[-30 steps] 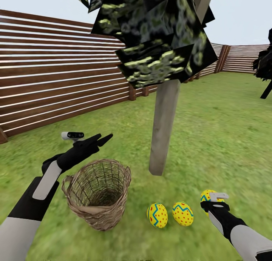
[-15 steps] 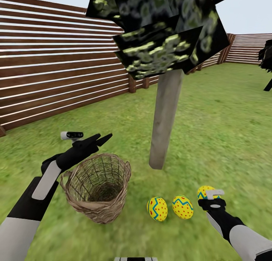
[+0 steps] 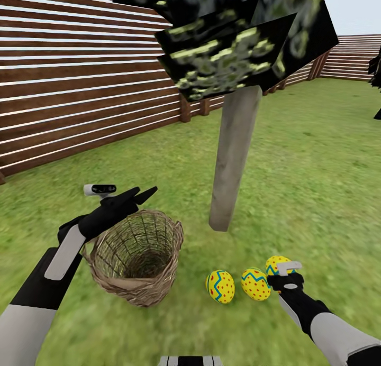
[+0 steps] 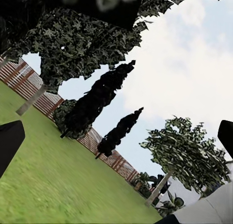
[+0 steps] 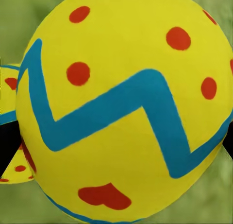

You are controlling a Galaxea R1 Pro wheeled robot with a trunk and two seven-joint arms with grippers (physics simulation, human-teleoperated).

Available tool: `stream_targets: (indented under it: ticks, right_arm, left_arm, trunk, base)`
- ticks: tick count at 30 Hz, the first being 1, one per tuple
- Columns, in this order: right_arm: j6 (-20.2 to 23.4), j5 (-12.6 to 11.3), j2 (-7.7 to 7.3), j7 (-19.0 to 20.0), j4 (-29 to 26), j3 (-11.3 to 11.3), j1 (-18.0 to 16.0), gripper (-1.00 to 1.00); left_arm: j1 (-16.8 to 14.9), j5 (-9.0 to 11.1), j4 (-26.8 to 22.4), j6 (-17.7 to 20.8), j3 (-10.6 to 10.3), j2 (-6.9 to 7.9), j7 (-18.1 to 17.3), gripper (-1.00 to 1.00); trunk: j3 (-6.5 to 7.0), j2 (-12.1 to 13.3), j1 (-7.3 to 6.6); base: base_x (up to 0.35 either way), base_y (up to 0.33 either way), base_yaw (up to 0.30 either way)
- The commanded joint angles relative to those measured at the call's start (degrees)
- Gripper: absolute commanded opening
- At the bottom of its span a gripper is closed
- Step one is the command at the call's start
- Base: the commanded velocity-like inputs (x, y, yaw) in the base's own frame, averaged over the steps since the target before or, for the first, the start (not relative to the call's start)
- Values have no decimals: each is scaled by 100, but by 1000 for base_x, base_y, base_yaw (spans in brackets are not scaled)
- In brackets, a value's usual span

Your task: Take the three Easter eggs out of the wicker basket on the lawn in the garden, then place them on the lawn next to a single tree (choose any tree) so that all three eggs are next to the same tree and none are left in the basket.

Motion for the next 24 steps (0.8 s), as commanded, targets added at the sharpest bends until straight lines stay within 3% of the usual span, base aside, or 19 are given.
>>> stream_targets:
  ticks: [1, 5, 21, 24]
  right_arm:
    - [9, -55, -7, -10, -11, 46, -1, -100]
    - [0, -50, -22, -18, -39, 38, -1, -100]
    - [-159, -88, -43, -118, 147, -2, -141, -100]
    - [-183, -71, -137, -150, 58, -14, -173, -100]
  left_arm:
    - [-2, 52, 1, 40, -9, 9, 7, 100]
    - [-1, 57, 1, 40, -7, 11, 2, 100]
    - [4, 64, -6, 40, -4, 32, -116, 100]
    - [5, 64, -7, 40, -4, 37, -138, 100]
  trunk:
    - [-4, -2, -1]
    - [-4, -2, -1]
    - [-4, -2, -1]
    - [-4, -2, -1]
  base:
    - [111, 0, 0]
    - [205, -42, 0]
    - [3, -1, 0]
    - [0, 0, 0]
